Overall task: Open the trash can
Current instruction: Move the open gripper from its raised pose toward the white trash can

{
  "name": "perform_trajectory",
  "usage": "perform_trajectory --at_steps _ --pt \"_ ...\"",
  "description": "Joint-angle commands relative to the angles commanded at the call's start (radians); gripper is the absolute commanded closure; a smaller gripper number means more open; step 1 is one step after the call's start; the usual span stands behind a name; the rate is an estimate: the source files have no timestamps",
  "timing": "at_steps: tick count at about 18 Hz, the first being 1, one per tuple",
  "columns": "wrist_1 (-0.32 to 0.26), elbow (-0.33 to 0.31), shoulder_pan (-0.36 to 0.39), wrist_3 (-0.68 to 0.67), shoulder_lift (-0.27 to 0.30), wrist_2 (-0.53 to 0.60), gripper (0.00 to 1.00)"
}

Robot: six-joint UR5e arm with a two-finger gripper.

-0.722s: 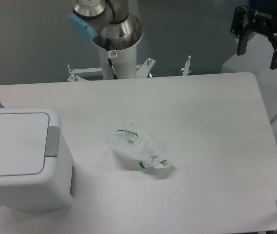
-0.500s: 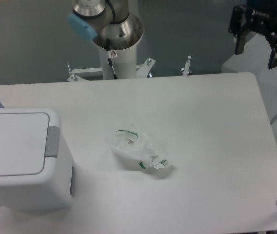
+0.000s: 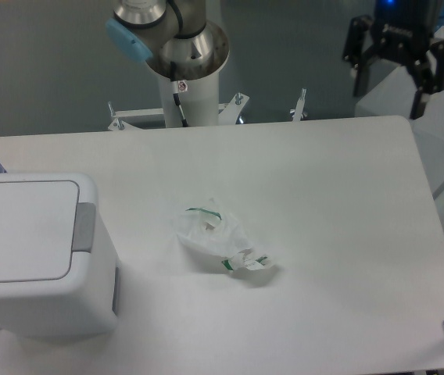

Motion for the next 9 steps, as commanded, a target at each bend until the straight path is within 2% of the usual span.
perform_trajectory --at_steps 3,9 --pt "0.107 -0.015 -0.090 -0.238 -0.014 0.008 0.00" --pt "0.120 -0.055 -0.218 -0.614 -0.022 0.011 0.00"
